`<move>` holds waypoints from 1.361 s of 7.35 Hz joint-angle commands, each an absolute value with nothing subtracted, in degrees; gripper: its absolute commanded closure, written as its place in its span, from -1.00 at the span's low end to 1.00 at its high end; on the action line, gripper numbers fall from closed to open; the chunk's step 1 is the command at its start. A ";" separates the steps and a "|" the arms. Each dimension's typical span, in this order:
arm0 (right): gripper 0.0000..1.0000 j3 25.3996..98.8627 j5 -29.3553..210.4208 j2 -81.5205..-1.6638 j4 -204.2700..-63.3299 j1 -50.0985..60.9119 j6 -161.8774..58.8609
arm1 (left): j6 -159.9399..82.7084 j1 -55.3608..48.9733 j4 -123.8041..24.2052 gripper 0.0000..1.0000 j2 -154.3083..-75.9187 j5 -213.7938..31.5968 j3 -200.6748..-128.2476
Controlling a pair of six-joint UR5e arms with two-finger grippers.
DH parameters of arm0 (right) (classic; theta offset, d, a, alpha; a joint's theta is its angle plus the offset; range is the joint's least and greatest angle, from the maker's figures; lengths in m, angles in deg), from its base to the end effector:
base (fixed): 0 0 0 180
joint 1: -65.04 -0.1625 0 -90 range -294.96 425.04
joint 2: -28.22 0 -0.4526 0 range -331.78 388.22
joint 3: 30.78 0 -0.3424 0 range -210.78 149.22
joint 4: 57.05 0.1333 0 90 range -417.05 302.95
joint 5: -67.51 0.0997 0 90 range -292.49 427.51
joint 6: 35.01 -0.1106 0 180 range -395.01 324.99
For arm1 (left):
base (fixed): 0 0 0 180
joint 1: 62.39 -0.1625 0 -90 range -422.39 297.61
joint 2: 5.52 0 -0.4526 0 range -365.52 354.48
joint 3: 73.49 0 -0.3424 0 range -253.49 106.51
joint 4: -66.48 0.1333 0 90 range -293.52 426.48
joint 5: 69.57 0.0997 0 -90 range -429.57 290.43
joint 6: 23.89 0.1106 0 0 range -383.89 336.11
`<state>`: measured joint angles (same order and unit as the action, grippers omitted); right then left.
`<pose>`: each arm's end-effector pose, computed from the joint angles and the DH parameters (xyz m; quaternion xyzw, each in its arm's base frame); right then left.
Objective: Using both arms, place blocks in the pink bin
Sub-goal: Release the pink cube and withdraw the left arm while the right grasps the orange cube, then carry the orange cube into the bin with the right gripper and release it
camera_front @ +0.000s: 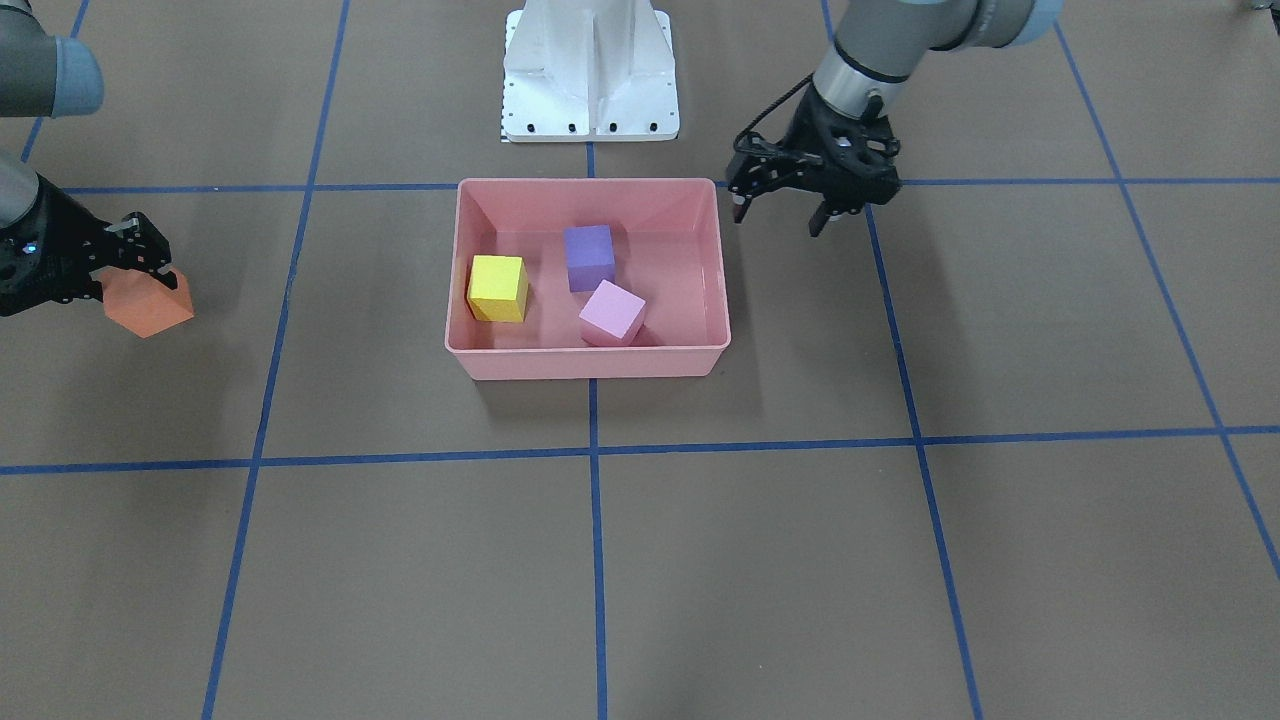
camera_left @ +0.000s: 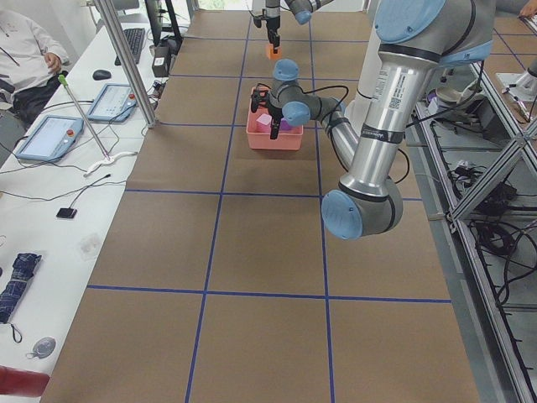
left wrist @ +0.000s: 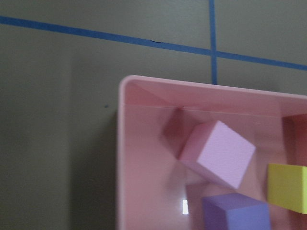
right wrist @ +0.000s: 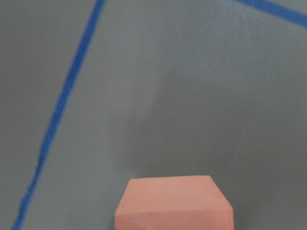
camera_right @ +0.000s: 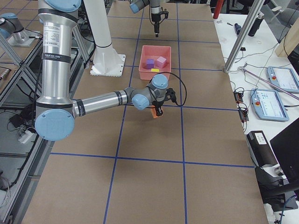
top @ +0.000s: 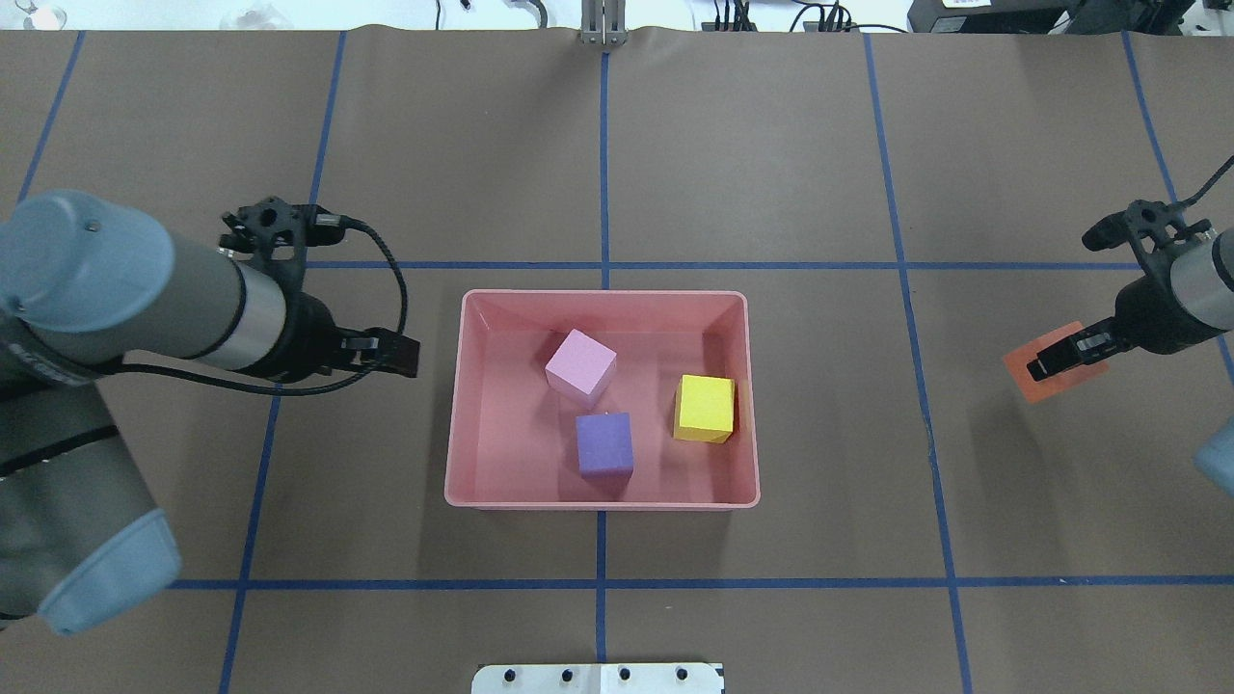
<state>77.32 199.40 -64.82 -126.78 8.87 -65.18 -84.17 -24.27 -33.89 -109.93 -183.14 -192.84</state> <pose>-0.1931 -0.3949 0.5350 0.0598 -0.4390 -0.1368 0.8860 0.3388 -0.3790 0.3427 0.0976 0.4711 0.0288 0.8762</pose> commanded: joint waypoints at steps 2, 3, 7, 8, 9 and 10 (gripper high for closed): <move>0.82 82.51 199.26 -51.91 -136.84 12.09 -85.02 | -54.74 -9.87 -33.89 -1.00 -98.36 -193.38 -193.47; 0.79 82.34 197.87 -45.94 -140.16 15.96 -92.67 | -46.64 -6.35 -33.80 -1.00 -95.90 -193.58 -192.42; 0.66 78.94 183.03 -28.78 -149.51 28.89 -108.09 | -23.20 7.90 -34.59 -1.00 -94.64 -203.46 -178.20; 0.24 73.69 179.78 -23.52 -149.51 30.83 -111.61 | -23.18 7.92 -34.59 -1.00 -94.64 -203.60 -178.17; -0.63 71.20 174.70 -21.38 -149.51 33.02 -115.21 | -23.27 7.92 -34.59 -1.00 -94.81 -203.60 -177.91; -0.96 71.09 171.17 -21.44 -149.60 34.26 -115.86 | -23.53 7.92 -34.59 -1.00 -94.90 -203.60 -177.56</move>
